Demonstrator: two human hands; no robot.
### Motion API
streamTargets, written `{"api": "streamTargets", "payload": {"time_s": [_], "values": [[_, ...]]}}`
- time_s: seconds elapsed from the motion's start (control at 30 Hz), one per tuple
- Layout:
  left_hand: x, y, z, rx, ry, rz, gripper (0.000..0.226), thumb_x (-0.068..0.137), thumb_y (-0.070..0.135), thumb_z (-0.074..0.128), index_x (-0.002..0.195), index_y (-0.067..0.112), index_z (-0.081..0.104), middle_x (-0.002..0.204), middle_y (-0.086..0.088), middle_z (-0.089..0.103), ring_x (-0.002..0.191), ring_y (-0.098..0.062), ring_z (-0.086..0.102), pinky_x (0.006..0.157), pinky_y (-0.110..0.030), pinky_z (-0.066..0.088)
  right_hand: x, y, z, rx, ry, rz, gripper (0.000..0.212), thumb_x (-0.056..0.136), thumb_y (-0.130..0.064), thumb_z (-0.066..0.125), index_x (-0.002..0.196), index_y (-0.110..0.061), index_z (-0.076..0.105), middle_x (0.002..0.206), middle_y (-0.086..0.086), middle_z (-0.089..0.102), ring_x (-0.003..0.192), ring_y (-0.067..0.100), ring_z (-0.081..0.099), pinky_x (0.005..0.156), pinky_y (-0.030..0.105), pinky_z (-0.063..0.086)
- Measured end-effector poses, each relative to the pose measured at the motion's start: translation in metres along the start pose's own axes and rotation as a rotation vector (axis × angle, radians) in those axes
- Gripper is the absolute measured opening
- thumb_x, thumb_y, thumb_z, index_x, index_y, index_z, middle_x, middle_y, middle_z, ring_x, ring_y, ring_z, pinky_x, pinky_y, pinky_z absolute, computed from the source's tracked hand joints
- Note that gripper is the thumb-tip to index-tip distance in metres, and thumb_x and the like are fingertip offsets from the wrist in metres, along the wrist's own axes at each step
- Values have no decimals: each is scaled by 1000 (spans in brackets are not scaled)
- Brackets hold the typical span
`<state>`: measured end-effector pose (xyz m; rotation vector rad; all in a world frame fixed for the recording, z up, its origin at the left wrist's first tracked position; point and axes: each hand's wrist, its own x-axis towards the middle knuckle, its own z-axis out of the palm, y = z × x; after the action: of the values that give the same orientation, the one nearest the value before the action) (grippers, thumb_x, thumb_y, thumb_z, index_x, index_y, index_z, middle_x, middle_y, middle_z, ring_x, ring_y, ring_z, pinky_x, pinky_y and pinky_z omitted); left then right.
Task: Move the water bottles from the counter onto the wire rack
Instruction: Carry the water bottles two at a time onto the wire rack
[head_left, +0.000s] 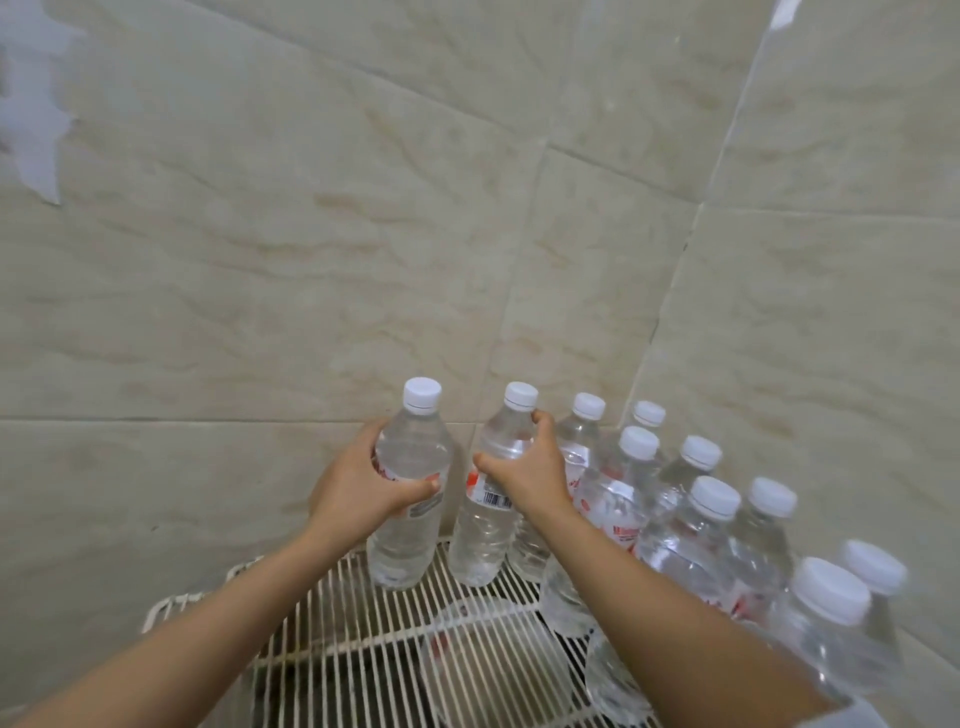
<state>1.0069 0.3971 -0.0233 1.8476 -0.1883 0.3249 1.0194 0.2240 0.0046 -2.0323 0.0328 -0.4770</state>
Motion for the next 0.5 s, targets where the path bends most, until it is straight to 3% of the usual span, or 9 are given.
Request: {"api": "streamTargets", "payload": {"time_s": [0.17,0.3,0.43,0.5], "values": [[14,2,5,-16,-135,48,68,41,47,76,104,31,53,100,8,66,94,-13,63,81,-38,53,4,1,-2,40,-74,44,82,68,-16,76,132,-21,27,120,2,53,108,19,53,97,38,44],[19,1,7,-33,-205,18,66,59,26,82,116,20,49,108,3,62,98,-10,60,74,-24,48,-1,-1,-4,26,-79,67,81,65,-18,77,131,-21,30,126,5,52,113,22,52,99,41,44],[13,5,12,-25,-170,-28,67,57,24,80,115,13,48,106,1,62,98,-15,60,71,-20,44,-10,-10,0,-21,49,70,64,70,-19,73,124,-16,39,123,9,54,114,26,52,96,39,44],[3,12,14,-20,-136,-77,71,64,15,81,123,11,42,116,-10,60,97,-21,57,77,-26,44,-21,-17,-3,-60,112,69,56,75,-19,68,123,-13,40,125,13,51,117,30,48,96,39,43]]}}
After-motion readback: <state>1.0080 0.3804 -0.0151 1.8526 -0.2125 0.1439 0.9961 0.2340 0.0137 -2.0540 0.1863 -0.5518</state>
